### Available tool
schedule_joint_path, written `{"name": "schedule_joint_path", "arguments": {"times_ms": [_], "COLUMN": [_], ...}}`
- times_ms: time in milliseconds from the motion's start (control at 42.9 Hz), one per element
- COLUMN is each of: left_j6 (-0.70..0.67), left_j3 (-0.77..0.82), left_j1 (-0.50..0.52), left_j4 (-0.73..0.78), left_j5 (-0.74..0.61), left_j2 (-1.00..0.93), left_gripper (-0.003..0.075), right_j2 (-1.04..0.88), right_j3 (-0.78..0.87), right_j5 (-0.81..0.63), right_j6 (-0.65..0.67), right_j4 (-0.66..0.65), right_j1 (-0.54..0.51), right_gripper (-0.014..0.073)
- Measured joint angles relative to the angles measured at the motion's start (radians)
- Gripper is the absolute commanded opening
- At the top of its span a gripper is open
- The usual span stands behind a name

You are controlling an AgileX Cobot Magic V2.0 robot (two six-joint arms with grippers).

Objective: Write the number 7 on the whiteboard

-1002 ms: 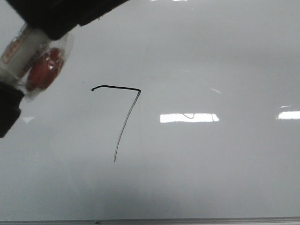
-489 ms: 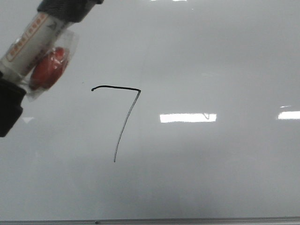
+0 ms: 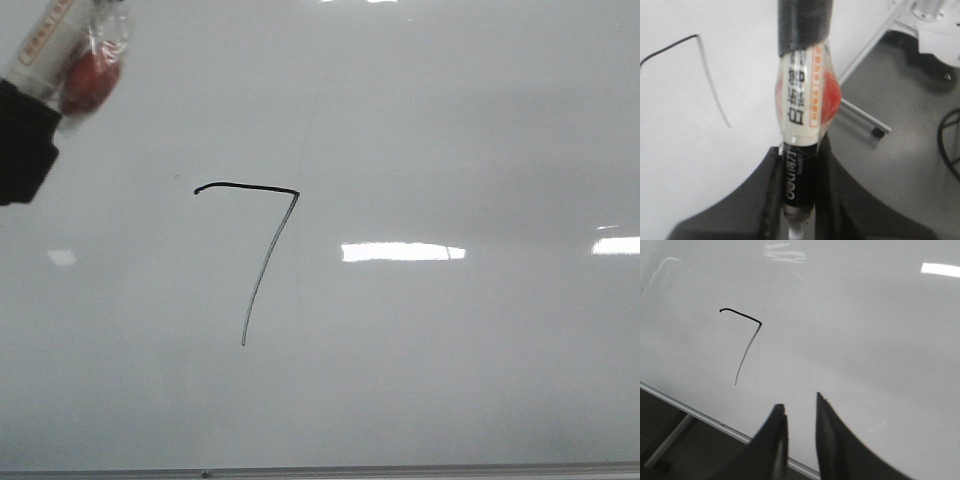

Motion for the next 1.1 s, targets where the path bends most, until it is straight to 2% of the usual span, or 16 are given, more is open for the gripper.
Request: {"name": "schedule_joint_path", "arguments": {"times_ms": [23, 303, 443, 513, 583, 699, 862, 1095], "left_j6": [-0.018, -0.07, -0.07, -0.07, -0.07, -0.07, -0.07, -0.07], "left_j3": [0.0, 0.0, 0.0, 0.006, 0.024, 0.052, 0.061, 0.055], "left_j1": [0.036, 0.526, 0.742, 0.819, 0.867, 0.889, 0.887, 0.834], "left_j4": [0.007, 0.048, 0.097, 0.122, 0.131, 0.133, 0.099, 0.079], "left_j5": [-0.002, 0.003, 0.01, 0.005, -0.019, -0.071, -0.148, -0.385], "left_j2": [0.0, 0.0, 0.0, 0.0, 0.005, 0.052, 0.189, 0.438], "left_gripper": [-0.0011, -0.0011, -0.0011, -0.0011, -0.0011, -0.0011, -0.0011, -0.0011], "right_j2": [-0.019, -0.125, -0.128, -0.128, -0.128, -0.128, -0.128, -0.128], "right_j3": [0.007, 0.056, 0.078, 0.085, 0.091, 0.092, 0.093, 0.093], "right_j5": [-0.002, -0.058, -0.121, -0.14, -0.148, -0.149, -0.152, -0.152], "right_j6": [0.002, 0.013, 0.034, 0.037, 0.037, 0.037, 0.037, 0.037], "right_j4": [0.0, 0.004, 0.005, 0.007, 0.007, 0.007, 0.008, 0.008], "right_j1": [0.0, -0.002, -0.002, -0.004, -0.004, -0.004, -0.004, -0.004], "right_gripper": [-0.0075, -0.006, -0.006, -0.006, -0.006, -0.006, -0.006, -0.006]}}
